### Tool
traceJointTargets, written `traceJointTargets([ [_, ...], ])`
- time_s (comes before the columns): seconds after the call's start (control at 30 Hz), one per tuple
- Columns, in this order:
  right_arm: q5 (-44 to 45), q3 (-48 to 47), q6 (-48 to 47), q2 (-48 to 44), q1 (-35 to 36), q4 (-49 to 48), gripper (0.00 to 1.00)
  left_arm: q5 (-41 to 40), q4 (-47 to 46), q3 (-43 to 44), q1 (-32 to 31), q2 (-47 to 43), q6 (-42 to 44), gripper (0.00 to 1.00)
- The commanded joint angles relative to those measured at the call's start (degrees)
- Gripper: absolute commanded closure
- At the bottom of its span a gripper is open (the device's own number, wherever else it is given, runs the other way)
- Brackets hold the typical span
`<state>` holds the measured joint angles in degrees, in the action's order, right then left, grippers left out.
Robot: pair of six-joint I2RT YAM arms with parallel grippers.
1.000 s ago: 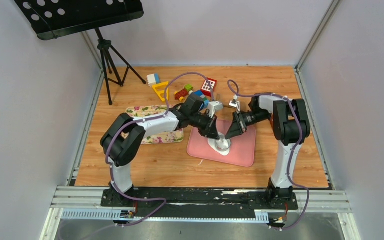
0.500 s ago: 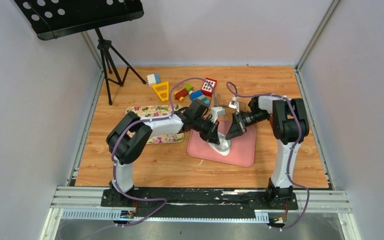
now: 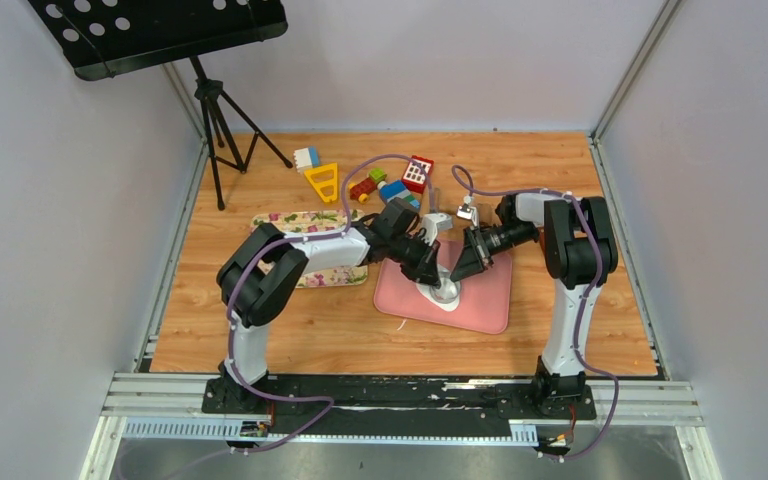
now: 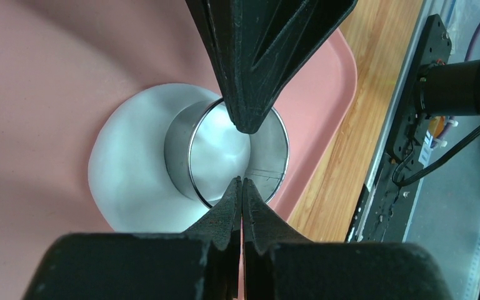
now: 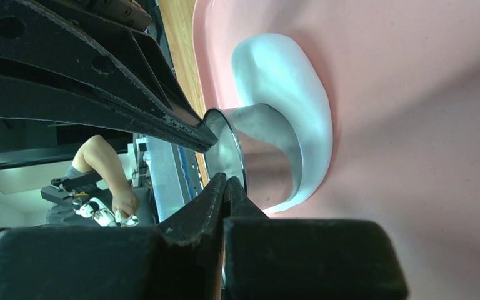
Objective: Roll out the dumpling wrappers from the dough
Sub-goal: Press the dumpling wrapper on the work surface.
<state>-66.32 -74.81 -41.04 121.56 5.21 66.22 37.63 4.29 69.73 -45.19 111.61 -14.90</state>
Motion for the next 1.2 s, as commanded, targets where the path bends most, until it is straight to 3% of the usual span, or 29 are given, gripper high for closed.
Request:
traceJointTargets([
  [0.0,2.4,0.5,0.2,0.8,0.1,-4.2,1.0,-2.9,3.0,1.2,-0.1,2.1,1.8,1.0],
  [1.17,6.2,1.8,1.7,-0.9,1.6,-6.1,1.0,-4.7,5.0,0.7,-0.4,5.1,2.5,1.0],
])
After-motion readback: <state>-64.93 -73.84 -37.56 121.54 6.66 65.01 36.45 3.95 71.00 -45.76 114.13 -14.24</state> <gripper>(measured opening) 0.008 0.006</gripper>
